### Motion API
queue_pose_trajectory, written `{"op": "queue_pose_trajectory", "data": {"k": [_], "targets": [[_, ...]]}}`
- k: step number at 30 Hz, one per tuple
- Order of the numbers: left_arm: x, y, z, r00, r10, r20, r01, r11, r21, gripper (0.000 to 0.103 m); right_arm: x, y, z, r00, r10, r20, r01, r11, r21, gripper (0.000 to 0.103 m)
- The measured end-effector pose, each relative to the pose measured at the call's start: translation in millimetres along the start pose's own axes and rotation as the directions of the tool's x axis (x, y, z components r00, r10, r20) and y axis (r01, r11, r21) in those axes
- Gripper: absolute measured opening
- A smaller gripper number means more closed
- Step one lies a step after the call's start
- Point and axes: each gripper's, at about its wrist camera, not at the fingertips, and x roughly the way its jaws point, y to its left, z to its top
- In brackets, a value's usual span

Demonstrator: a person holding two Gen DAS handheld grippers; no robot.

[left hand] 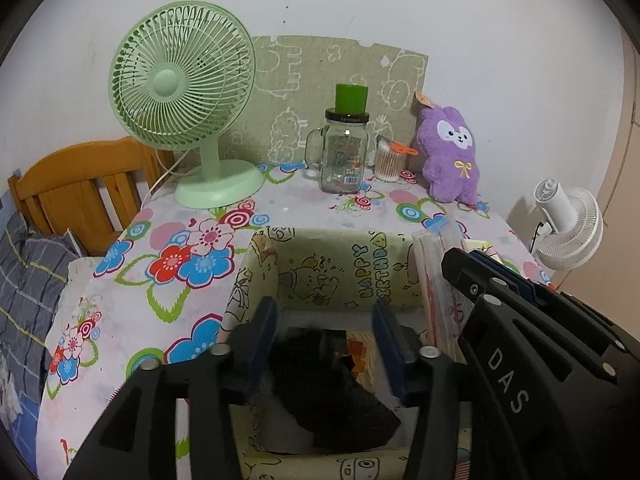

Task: Organize soft objects
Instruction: 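Open the right tool to drop the clear bag into the box while the left tool releases the black item, then withdraw both tools from the box back toward the remaining items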

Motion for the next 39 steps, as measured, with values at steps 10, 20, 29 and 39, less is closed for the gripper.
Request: {"op": "queue_pose_trajectory", "data": {"k": [10,20,29,39], "targets": [[3,1,0,1.000,0.001,-0.011,-0.001,1.000,-0.004,0.068,9,2,-1,0.999,0.037,-0.028,-0.037,0.999,0.004,0.016],[-6,-2,-1,1.000,-0.010,-0.005,0.010,1.000,0.000,0.082,-1,2,0,1.000,0.025,-0.011,-0.025,1.000,-0.005,0.058],[-28,-5,-1,1.000,-0.002,0.029,0.002,1.000,0.005,0.090,-25,4,3,1.000,0.006,0.025,-0.006,1.000,-0.019,0.082],[-56,-8,-4,0.998,0.004,0.064,-0.004,1.000,0.004,0.096,-59,6,2,0.997,0.001,0.073,0.001,1.000,-0.018,0.089]]}}
